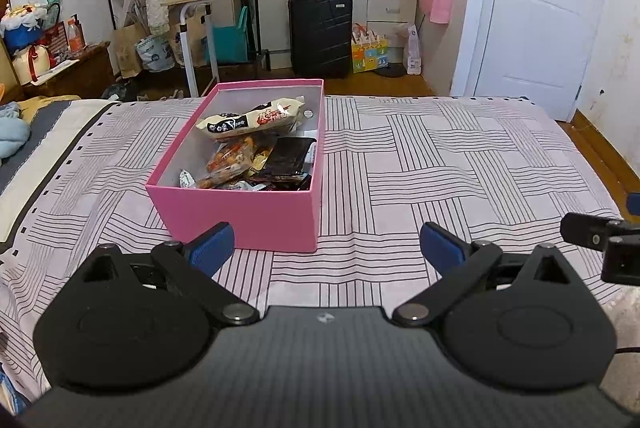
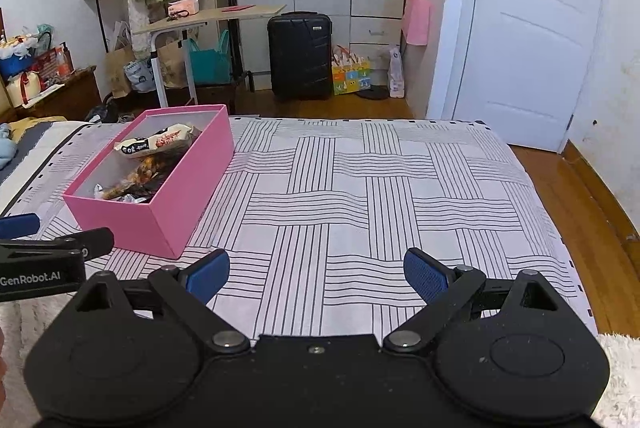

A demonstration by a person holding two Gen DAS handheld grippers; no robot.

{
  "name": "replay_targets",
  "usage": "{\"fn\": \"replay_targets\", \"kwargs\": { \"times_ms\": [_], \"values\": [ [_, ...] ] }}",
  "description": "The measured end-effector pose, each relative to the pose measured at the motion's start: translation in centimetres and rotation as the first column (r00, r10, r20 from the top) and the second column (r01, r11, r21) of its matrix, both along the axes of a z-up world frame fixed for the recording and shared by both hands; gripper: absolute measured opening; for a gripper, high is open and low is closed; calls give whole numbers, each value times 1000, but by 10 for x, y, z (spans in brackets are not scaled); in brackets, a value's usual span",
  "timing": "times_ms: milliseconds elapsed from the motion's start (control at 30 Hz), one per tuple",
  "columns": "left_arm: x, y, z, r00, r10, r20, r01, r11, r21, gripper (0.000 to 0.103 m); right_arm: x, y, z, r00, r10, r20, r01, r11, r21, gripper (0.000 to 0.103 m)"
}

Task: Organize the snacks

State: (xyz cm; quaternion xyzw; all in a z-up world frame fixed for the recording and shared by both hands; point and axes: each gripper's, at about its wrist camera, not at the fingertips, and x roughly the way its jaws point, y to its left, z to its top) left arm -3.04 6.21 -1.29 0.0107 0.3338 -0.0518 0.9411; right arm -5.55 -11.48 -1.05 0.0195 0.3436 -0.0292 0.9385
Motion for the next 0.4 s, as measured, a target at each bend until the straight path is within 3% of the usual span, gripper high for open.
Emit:
{"fn": "replay_targets", "kwargs": {
  "times_ms": [400],
  "values": [
    [1,-1,-3,1000,1,-12,-1,1000,9,101,4,-1,-3,1000,-4,-10,4,1000,0,96]
  ]
}}
